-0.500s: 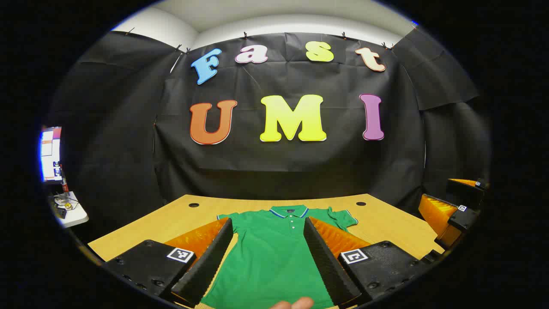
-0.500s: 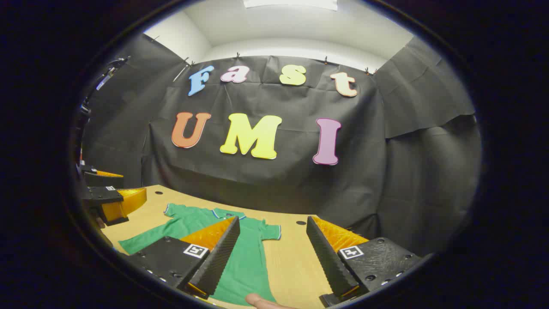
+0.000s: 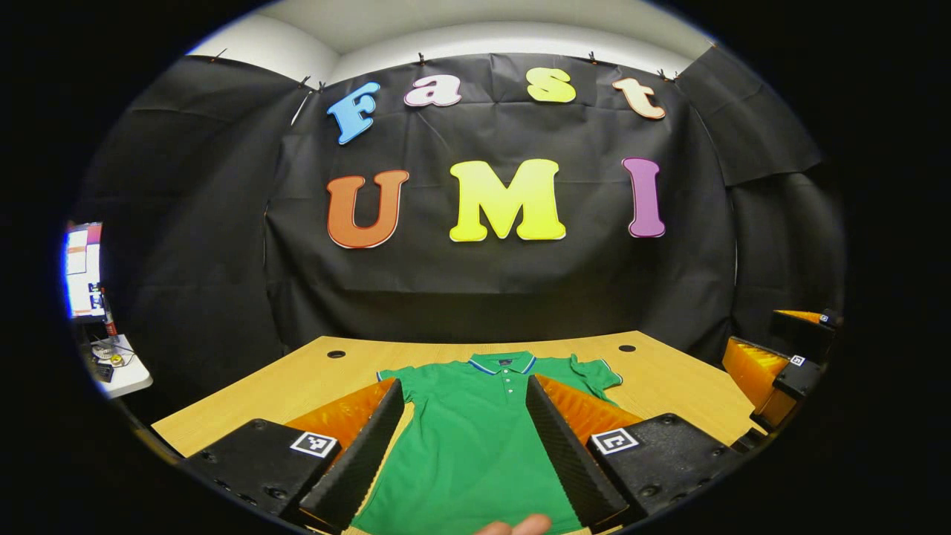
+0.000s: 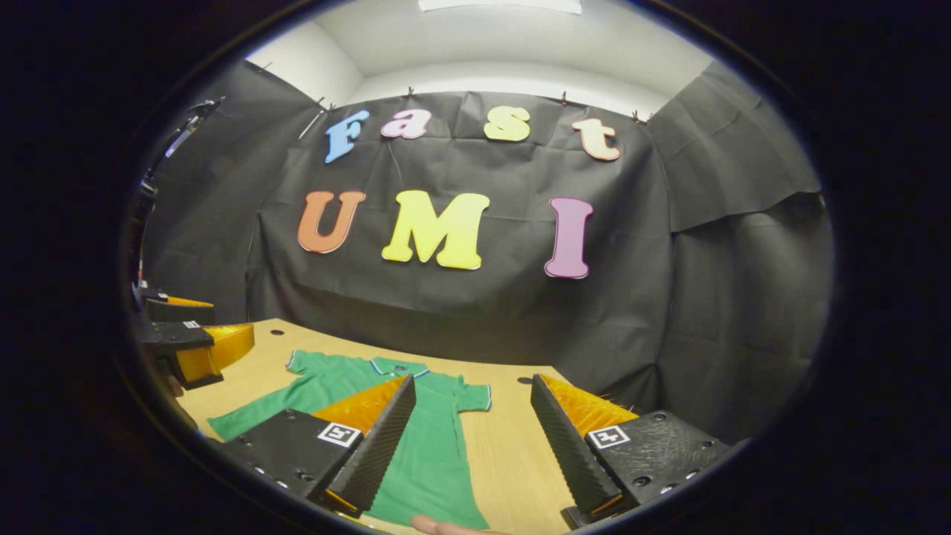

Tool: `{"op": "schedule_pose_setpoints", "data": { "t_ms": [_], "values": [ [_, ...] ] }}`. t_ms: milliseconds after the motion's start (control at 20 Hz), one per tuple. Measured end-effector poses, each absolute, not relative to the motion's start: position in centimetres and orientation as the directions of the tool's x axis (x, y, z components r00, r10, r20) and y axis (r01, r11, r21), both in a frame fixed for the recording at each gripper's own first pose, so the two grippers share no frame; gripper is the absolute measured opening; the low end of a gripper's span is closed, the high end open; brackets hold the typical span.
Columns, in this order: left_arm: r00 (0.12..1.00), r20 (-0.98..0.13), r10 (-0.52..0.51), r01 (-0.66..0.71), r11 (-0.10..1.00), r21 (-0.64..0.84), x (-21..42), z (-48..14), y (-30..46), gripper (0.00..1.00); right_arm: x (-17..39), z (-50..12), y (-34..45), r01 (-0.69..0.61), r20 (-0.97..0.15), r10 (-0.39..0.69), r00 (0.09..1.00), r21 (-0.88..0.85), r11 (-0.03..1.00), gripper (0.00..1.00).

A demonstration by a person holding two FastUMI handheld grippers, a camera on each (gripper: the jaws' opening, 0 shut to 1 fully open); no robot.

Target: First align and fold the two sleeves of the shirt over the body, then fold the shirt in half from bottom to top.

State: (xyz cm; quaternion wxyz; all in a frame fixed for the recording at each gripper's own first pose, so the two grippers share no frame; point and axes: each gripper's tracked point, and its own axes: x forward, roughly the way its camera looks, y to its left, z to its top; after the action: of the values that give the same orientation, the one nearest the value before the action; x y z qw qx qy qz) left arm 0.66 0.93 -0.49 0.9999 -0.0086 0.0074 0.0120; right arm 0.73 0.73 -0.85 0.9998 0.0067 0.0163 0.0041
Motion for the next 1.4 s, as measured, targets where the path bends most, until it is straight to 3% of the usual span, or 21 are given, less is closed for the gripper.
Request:
{"op": "schedule_pose_setpoints", "data": {
  "t_ms": [500,900,1100,1150,1200,1400],
  "values": [
    [0.997,-0.041,0.07,-0.073,0.994,-0.077,1.5,-1.2,2.6,1.0,1.4,-2.1,0.8,-0.001,-0.048,0.001,0.999,0.008,1.0,0.95],
    [0.997,-0.044,0.058,-0.06,0.997,-0.043,2.9,-2.0,2.6,1.0,3.3,-4.6,0.3,-0.001,-0.082,0.004,0.997,0.035,0.999,0.95],
    [0.996,-0.056,0.07,-0.071,0.997,-0.007,4.1,-3.3,2.6,1.0,5.5,-4.9,-0.7,0.012,-0.07,-0.009,0.998,0.045,0.999,0.95],
    [0.996,-0.054,0.07,-0.07,0.998,0.001,4.5,-3.5,2.6,0.94,6.5,-4.9,-1.1,0.019,-0.068,-0.016,0.998,0.044,0.999,0.95],
    [0.997,-0.049,0.067,-0.067,0.998,0.005,4.8,-3.6,2.5,1.0,7.6,-4.9,-1.6,0.025,-0.067,-0.023,0.997,0.039,0.999,0.95],
    [0.997,-0.048,0.062,-0.062,0.998,-0.004,6.0,-4.6,2.4,1.0,13.3,-4.7,-4.1,0.062,-0.051,-0.062,0.997,-0.002,0.998,0.96]
  ]
}}
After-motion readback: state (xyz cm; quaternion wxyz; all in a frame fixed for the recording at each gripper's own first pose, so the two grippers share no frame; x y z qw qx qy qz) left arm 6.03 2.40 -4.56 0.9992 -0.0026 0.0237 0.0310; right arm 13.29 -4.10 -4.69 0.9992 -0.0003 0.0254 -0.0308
